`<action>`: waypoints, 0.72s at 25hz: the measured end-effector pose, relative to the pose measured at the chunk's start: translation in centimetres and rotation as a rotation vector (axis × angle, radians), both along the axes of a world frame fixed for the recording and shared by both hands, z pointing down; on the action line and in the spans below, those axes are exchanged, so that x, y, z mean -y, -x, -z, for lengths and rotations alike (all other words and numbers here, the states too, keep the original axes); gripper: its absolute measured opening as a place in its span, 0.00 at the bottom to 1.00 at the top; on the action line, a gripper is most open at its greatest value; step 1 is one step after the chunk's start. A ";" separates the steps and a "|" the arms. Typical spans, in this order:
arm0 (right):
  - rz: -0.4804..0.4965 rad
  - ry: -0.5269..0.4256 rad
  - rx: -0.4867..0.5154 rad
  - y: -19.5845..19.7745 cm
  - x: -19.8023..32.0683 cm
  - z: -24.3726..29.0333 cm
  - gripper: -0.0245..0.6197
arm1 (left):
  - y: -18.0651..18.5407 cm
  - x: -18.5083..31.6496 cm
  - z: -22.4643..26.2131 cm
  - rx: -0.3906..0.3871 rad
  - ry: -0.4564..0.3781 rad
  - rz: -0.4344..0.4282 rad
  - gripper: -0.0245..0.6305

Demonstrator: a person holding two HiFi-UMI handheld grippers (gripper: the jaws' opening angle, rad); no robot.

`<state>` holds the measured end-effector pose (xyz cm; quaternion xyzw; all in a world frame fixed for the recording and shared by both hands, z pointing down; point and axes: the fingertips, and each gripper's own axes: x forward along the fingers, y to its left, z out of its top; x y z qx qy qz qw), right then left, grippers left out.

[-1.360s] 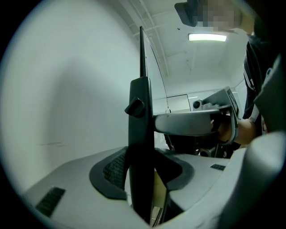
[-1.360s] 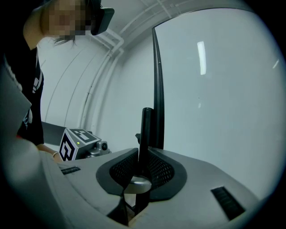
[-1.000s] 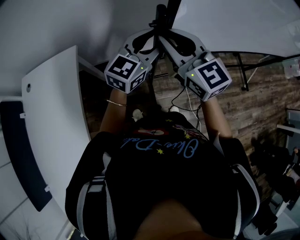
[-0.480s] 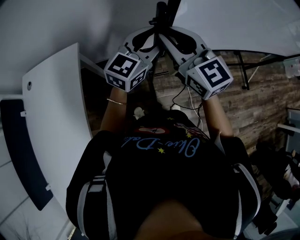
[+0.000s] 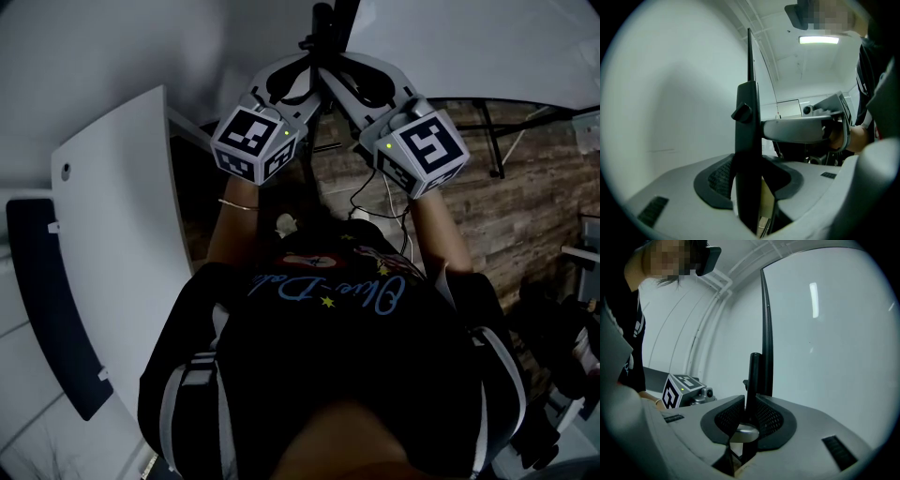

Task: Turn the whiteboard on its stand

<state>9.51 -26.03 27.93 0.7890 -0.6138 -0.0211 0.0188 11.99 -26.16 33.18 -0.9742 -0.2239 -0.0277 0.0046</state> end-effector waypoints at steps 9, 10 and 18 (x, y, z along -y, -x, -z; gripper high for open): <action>0.017 0.001 0.003 0.7 1.2 -0.1 0.14 | 0.7 1.2 -0.1 0.002 0.006 0.017 0.29; 0.019 0.001 0.003 0.8 1.3 -0.1 0.14 | 0.8 1.3 -0.1 0.002 0.006 0.019 0.29; 0.040 -0.001 0.001 1.7 2.4 -0.3 0.14 | 1.6 2.5 -0.3 0.000 0.007 0.034 0.29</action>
